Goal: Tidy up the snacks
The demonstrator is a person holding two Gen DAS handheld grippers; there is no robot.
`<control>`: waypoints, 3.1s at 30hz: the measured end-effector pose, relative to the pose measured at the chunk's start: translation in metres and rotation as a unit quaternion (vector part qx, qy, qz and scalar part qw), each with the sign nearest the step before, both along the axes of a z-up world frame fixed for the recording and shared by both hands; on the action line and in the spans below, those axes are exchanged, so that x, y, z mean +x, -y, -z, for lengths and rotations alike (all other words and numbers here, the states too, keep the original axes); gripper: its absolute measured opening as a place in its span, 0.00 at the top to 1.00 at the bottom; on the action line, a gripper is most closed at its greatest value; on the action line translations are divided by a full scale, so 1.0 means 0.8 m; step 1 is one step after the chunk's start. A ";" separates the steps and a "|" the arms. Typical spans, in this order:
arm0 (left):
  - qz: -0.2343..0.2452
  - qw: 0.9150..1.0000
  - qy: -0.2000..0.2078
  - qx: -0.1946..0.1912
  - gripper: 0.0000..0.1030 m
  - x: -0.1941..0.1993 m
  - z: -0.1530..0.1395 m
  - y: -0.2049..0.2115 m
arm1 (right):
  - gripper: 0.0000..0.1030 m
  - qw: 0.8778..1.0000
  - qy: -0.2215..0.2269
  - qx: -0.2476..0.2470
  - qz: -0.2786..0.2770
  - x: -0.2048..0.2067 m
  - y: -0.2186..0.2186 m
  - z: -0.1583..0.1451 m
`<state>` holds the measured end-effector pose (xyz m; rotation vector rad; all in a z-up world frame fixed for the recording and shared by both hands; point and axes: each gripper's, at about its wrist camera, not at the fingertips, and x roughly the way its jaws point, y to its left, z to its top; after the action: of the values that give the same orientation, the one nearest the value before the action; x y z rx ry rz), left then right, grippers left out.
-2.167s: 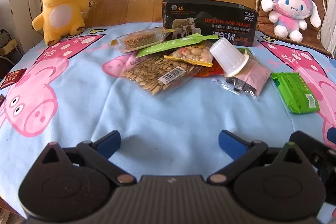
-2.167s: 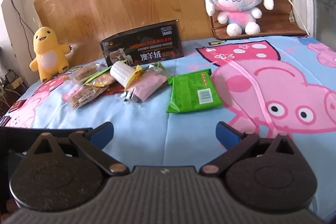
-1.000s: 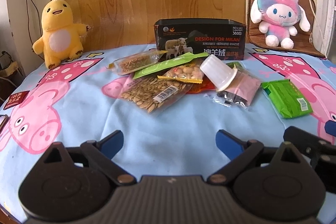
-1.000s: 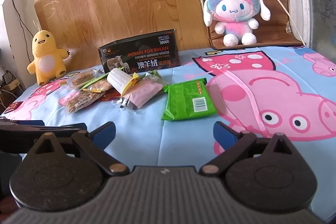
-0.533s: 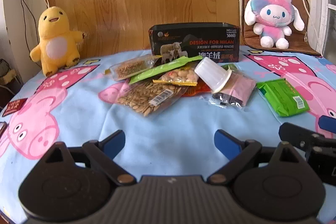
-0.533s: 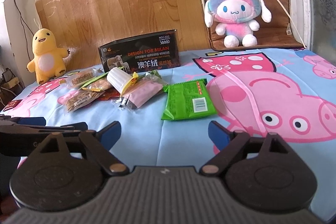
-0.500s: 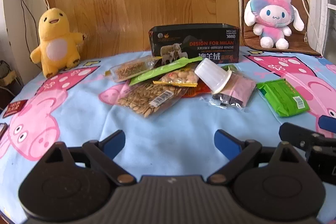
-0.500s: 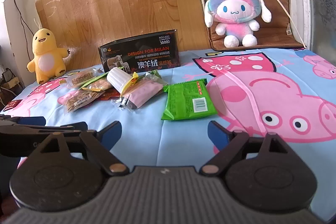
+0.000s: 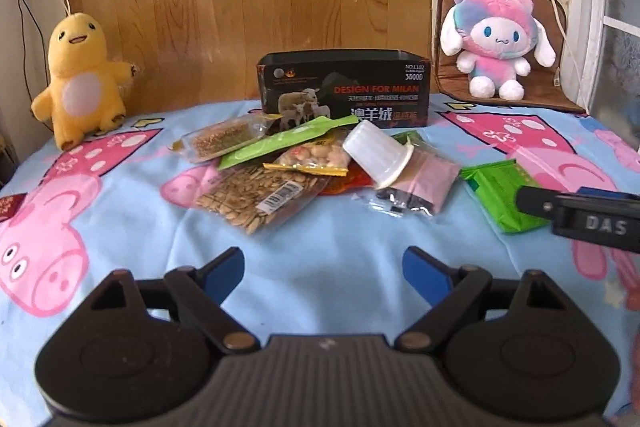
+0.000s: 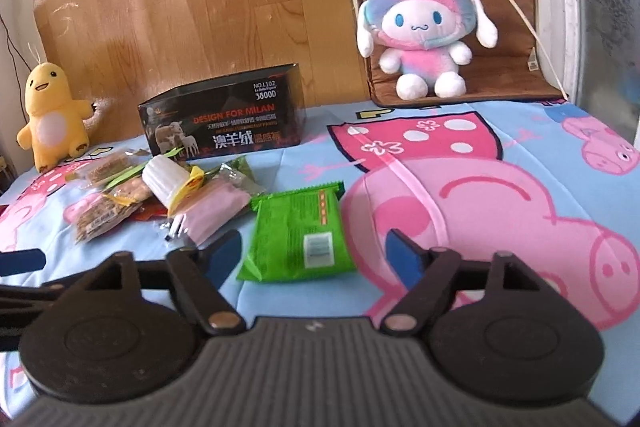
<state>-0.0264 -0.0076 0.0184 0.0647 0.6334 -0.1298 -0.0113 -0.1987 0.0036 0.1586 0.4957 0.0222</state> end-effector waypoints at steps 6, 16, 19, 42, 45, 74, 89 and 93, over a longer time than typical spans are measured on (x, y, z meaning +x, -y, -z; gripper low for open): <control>-0.002 1.000 0.004 -0.003 0.13 -0.002 -0.003 -0.001 | 0.14 0.999 -0.019 -0.019 -0.024 0.022 -0.011 0.003; 0.018 0.999 -0.017 -0.026 0.13 0.006 -0.002 -0.016 | 0.36 0.993 -0.022 -0.008 -0.120 -0.002 -0.023 0.009; 0.034 0.999 -0.015 -0.030 0.05 0.005 -0.003 -0.027 | 0.36 0.978 -0.028 -0.023 -0.206 -0.018 -0.043 0.013; 0.113 0.976 -0.077 -0.168 0.20 0.024 -0.017 -0.078 | 0.28 0.979 0.014 -0.039 -0.197 -0.062 -0.051 0.004; 0.123 0.973 -0.091 -0.171 0.27 0.031 -0.015 -0.068 | 0.36 0.979 0.000 -0.038 -0.202 -0.055 -0.061 0.010; 0.153 0.977 -0.057 -0.139 0.57 0.022 -0.034 -0.019 | 0.60 0.977 0.066 -0.070 -0.190 -0.049 -0.082 -0.005; 0.168 0.979 0.023 -0.114 0.57 0.098 -0.103 -0.010 | 0.60 0.969 0.143 -0.112 -0.168 0.029 -0.082 -0.054; 0.167 0.979 0.038 -0.112 0.56 0.143 -0.116 -0.007 | 0.60 0.965 0.157 -0.128 -0.164 0.072 -0.082 -0.064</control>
<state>0.0880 -0.0018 0.1115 -0.0425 0.5243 -0.5213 0.0466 -0.1334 0.0550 -0.1801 0.1991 0.3020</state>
